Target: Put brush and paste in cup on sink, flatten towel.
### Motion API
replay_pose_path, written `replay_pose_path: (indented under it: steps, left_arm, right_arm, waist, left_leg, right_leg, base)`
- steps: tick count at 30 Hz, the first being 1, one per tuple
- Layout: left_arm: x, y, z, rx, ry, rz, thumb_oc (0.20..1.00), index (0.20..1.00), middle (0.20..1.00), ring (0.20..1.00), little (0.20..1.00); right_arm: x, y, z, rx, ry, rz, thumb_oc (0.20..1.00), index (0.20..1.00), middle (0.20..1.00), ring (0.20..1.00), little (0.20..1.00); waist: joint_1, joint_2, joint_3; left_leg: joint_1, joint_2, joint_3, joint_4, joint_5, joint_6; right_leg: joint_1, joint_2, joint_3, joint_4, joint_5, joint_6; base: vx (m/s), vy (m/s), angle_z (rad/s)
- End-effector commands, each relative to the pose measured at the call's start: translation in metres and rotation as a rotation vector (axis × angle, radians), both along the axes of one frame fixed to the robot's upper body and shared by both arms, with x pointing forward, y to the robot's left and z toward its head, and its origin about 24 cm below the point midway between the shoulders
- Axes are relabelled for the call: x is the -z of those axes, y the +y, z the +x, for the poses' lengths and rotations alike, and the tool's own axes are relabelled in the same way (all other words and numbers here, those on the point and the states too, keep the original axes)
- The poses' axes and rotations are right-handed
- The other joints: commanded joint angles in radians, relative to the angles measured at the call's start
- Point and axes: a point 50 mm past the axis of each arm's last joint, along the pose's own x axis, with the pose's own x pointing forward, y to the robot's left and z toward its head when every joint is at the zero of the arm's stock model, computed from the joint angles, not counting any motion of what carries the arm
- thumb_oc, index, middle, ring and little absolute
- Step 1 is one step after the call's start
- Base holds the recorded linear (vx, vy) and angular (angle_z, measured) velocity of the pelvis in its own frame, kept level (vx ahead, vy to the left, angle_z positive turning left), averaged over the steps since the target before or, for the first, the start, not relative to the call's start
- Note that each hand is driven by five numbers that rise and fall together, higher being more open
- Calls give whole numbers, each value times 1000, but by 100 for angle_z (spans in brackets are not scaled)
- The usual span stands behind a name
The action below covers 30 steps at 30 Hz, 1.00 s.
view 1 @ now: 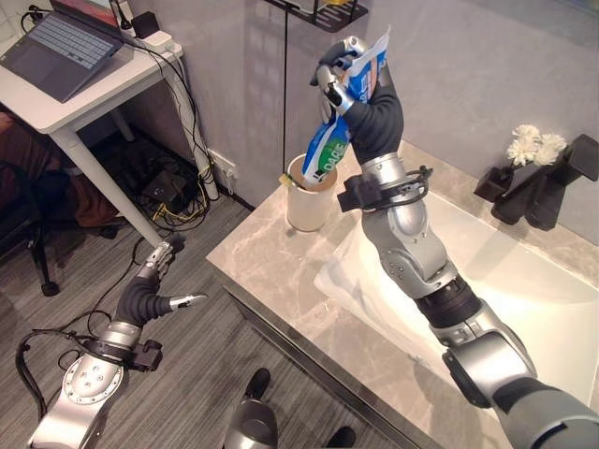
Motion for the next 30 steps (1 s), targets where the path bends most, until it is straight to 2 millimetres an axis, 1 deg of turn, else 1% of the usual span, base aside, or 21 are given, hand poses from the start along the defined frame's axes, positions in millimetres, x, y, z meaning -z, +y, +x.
replay_pose_path:
  steps: [1,4,7,9,23,24,25,26,30]
  left_arm:
    - [-6,-1,0,32,-39,53,1000,1000,1000,1000,1000]
    - [-2,1,0,30,-21,72,1000,1000,1000,1000,1000]
    - [-5,3,-1,18,-33,86,1000,1000,1000,1000,1000]
    - [-3,5,-1,8,-26,84,1000,1000,1000,1000,1000]
    - [4,5,-1,5,2,91,1000,1000,1000,1000,1000]
    - [4,5,0,8,4,92,1000,1000,1000,1000,1000]
    - [4,5,-1,8,4,91,1000,1000,1000,1000,1000]
    - [5,5,-1,8,8,90,1000,1000,1000,1000,1000]
    - [5,5,-1,1,1,79,1000,1000,1000,1000,1000]
  right_arm:
    - [-30,3,-17,-62,-146,46,200,200,200,200,200]
    - [-28,7,-17,-73,-138,42,200,200,200,200,200]
    - [-30,10,-18,-82,-142,41,200,200,200,200,200]
    - [-30,12,-18,-88,-144,34,200,200,200,200,200]
    - [-25,13,-15,-96,-114,31,200,200,200,200,200]
    - [-24,14,-14,-103,-108,27,460,460,460,460,460]
    - [-23,13,-14,-105,-104,22,686,686,686,686,686]
    - [-23,14,-13,-111,-99,20,1000,1000,1000,1000,1000]
    - [-23,11,-13,-107,-100,22,1000,1000,1000,1000,1000]
  waist:
    - [7,-46,-29]
    - [11,-51,-26]
    - [15,-56,-24]
    - [15,-59,-22]
    - [14,-70,-13]
    - [13,-70,-13]
    - [12,-69,-14]
    - [11,-69,-14]
    - [9,-64,-15]
  left_leg:
    - [-65,-39,42,-30,81,44]
    - [-68,-39,42,-30,80,44]
    - [-69,-39,41,-30,80,44]
    - [-69,-38,41,-30,81,44]
    - [-68,-35,45,-30,78,47]
    - [-67,-35,47,-30,78,47]
    - [-67,-35,48,-30,78,47]
    - [-66,-34,48,-30,78,48]
    - [-61,-35,52,-30,77,48]
  right_leg:
    - [58,-33,53,2,49,10]
    - [56,-33,51,1,49,10]
    - [54,-31,54,1,48,9]
    - [54,-30,56,2,48,8]
    - [50,-28,56,3,51,7]
    - [49,-28,56,4,52,7]
    - [49,-28,57,4,51,7]
    - [49,-28,58,5,51,7]
    - [48,-29,64,6,53,6]
  base:
    - [0,0,0]
    - [0,0,0]
    - [0,0,0]
    - [0,0,0]
    - [0,0,0]
    - [0,0,0]
    - [0,0,0]
    - [0,0,0]
    - [0,0,0]
